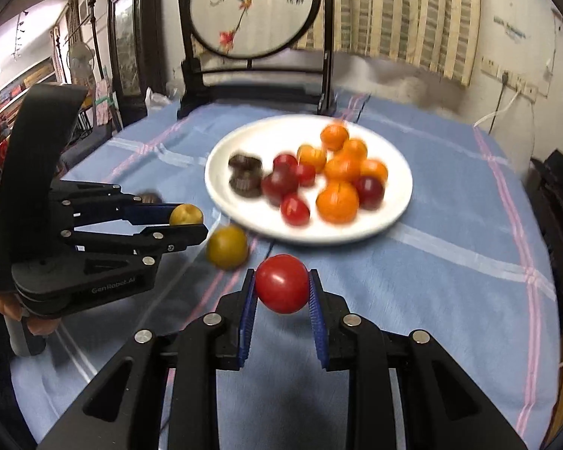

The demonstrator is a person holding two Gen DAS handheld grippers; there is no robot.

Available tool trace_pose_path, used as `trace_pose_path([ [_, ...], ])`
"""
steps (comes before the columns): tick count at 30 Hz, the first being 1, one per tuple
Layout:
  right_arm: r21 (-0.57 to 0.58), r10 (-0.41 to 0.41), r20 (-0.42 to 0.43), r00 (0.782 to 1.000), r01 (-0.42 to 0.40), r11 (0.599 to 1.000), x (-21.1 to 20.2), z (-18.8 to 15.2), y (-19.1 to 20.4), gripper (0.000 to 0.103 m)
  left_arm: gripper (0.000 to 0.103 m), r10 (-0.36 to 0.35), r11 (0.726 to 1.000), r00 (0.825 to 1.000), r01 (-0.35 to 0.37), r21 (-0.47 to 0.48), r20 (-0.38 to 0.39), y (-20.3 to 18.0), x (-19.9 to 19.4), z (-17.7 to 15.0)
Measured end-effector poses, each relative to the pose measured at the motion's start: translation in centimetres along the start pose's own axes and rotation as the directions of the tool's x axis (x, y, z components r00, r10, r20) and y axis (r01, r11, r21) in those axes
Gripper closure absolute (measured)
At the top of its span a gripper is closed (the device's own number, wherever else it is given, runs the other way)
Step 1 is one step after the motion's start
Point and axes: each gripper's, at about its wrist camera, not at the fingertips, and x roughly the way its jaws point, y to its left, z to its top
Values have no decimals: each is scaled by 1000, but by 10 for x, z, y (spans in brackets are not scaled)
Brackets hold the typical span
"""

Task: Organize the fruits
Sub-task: 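Lower the tomato and yellow fruit onto the white plate and open both grippers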

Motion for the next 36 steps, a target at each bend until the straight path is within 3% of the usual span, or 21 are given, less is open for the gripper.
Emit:
trace_pose_path([
  [5, -21, 25, 43, 999, -24, 999, 14, 32, -2, 76, 77, 18, 999, 999, -16, -39, 44, 12, 7, 37],
  [8, 23, 16, 41, 999, -17, 1000, 33, 45, -12, 76, 77, 50, 996, 998, -47, -72, 34, 21, 25, 57],
  [16, 76, -16, -7, 1000, 16, 997, 80, 63, -29, 76, 77, 91, 988, 996, -93, -123, -20, 39, 65, 74],
  [22, 90, -47, -7, 999, 48, 995, 95, 72, -28, 74, 76, 101, 986, 995, -104, -132, -24, 42, 74, 81],
  [25, 140, -66, 13, 998, 64, 988, 95, 74, -34, 64, 63, 117, 976, 993, -120, -183, -24, 45, 70, 83],
  [27, 179, -55, 21, 998, 51, 983, 90, 74, -40, 60, 47, 118, 969, 993, -116, -218, -5, 50, 61, 83],
  [36, 78, -37, 23, 999, 35, 996, 51, 49, -17, 57, 37, 127, 974, 990, -114, -198, 55, 60, 12, 57],
])
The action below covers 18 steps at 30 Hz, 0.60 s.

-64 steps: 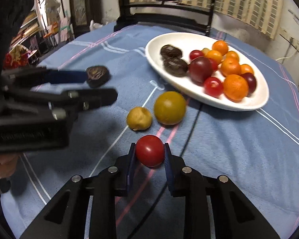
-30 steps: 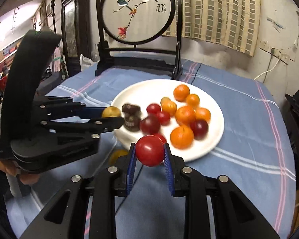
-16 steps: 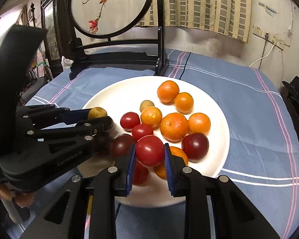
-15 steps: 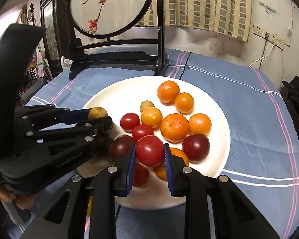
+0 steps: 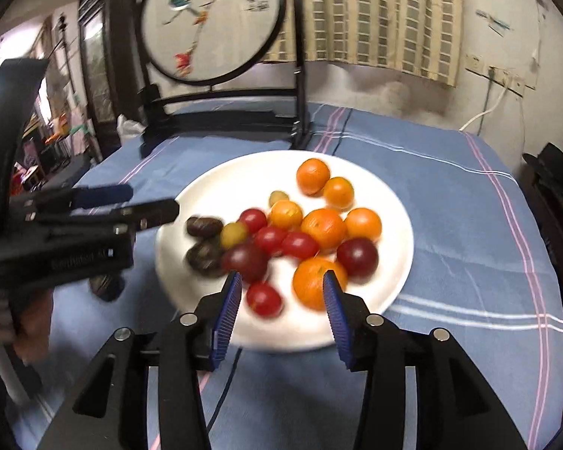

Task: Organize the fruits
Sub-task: 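Lower the tomato and yellow fruit onto the white plate and open both grippers, then grasp the olive-yellow fruit with the right gripper while the left grasps a dark brown fruit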

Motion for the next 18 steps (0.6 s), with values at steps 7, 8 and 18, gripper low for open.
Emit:
trace_pose_path([
  [7, -78, 42, -78, 996, -48, 996, -6, -32, 39, 57, 37, -6, 1000, 1000, 6, -9, -20, 19, -20, -40],
  [8, -90, 44, -88, 995, -52, 995, -5, -35, 45, 57, 36, -4, 1000, 1000, 4, -7, -24, 21, -20, -44],
  [18, -119, 10, -167, 986, -30, 992, 30, -42, 77, 57, 36, 37, 998, 996, -40, -41, -77, 62, -21, -86],
])
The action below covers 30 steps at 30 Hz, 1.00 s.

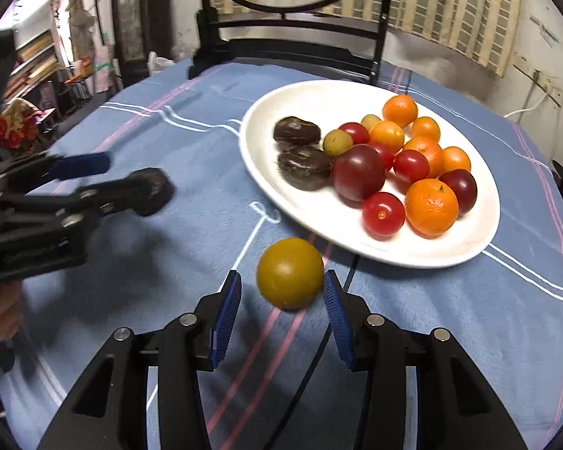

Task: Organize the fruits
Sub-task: 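Grasp the olive-yellow fruit with the right gripper while the left grasps a dark brown fruit, then carry both fruits onto the white plate and open both grippers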

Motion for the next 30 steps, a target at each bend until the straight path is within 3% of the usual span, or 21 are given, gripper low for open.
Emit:
trace_pose_path([
  [4, 50, -13, -44, 999, 15, 999, 16, 3, -5, 60, 36, 21, 1000, 1000, -21, 3, -20, 6, 10, -5],
  [6, 46, -16, -32, 999, 17, 999, 14, 3, -4, 65, 36, 28, 1000, 999, -28, 3, -30, 6, 14, -5],
  [11, 65, 15, -33, 999, -13, 998, 2, -4, -12, 65, 36, 35, 999, 998, -35, 12, -49, 2, 27, -3],
  [15, 72, 40, -8, 999, -40, 997, -19, -16, -20, 65, 56, 48, 999, 996, -47, 11, -69, 0, 36, -2],
  [20, 90, 48, 31, 998, -51, 995, -44, -30, -36, 65, 57, 44, 999, 996, -43, 20, -79, -1, 33, -1],
  [30, 92, 5, 140, 990, -18, 996, -74, -11, -56, 66, 57, -36, 995, 998, 30, 98, 53, -57, -9, 43],
])
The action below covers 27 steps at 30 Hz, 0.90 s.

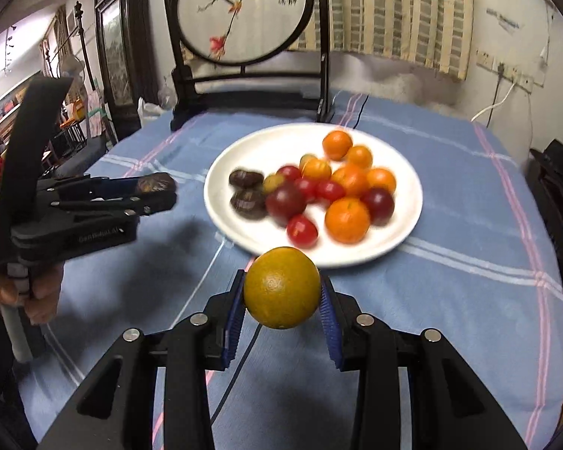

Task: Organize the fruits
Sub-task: 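Carry both fruits onto the white plate and open both grippers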

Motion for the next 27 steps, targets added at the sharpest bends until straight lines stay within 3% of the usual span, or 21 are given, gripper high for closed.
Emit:
trace_pose_path([
  [8, -4, -92, 84, 992, 92, 996, 15, 38, -19, 65, 57, 10, 1000, 999, -10, 15, 43, -39, 18, 44],
  [23, 99, -52, 26, 998, 49, 994, 71, 69, -51, 64, 57, 31, 998, 999, -33, -51, -34, -40, 75, 66],
  [25, 145, -45, 32, 998, 40, 989, 72, 70, -56, 51, 51, 30, 996, 999, -33, -80, -43, -36, 77, 66],
  [27, 178, -54, 46, 997, 45, 983, 69, 70, -62, 48, 25, 43, 992, 999, -46, -118, -29, -30, 74, 67],
])
